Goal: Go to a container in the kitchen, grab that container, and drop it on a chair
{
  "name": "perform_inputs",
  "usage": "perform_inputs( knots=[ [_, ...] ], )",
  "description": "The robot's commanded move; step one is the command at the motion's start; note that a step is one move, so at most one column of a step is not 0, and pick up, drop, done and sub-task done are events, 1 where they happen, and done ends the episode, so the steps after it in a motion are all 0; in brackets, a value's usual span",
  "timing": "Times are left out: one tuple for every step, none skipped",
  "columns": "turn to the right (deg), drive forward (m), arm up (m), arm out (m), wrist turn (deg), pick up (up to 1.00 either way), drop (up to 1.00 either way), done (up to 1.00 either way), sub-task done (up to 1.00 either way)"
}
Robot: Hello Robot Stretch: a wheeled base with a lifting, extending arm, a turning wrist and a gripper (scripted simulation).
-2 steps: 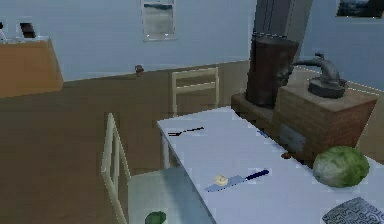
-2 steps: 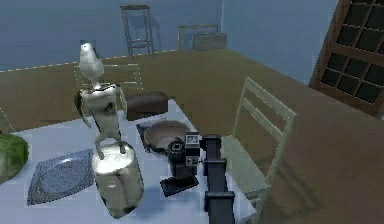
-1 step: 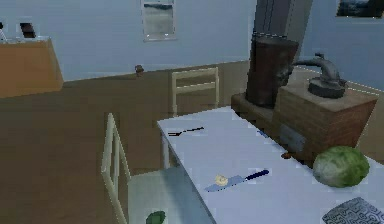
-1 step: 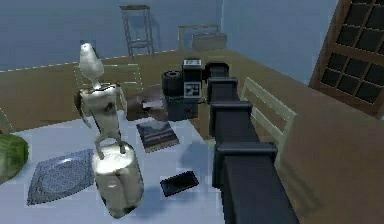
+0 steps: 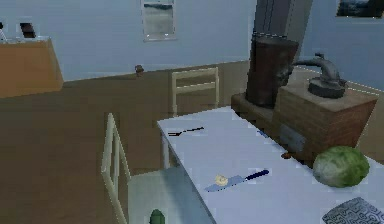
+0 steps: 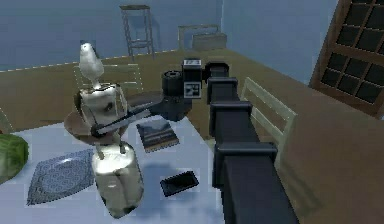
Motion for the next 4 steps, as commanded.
perform_inputs(
  knots=[
    [0.0, 0.00, 0.00, 0.00, -45.0, 0.00, 0.00, 0.00, 0.00],
    [0.0, 0.00, 0.00, 0.00, -21.0, 0.00, 0.00, 0.00, 0.00],
    [0.0, 0.00, 0.00, -0.24, 0.0, 0.00, 0.00, 0.00, 0.00],
    [-45.0, 0.00, 0.00, 0.00, 0.0, 0.00, 0.00, 0.00, 0.00]
  ],
)
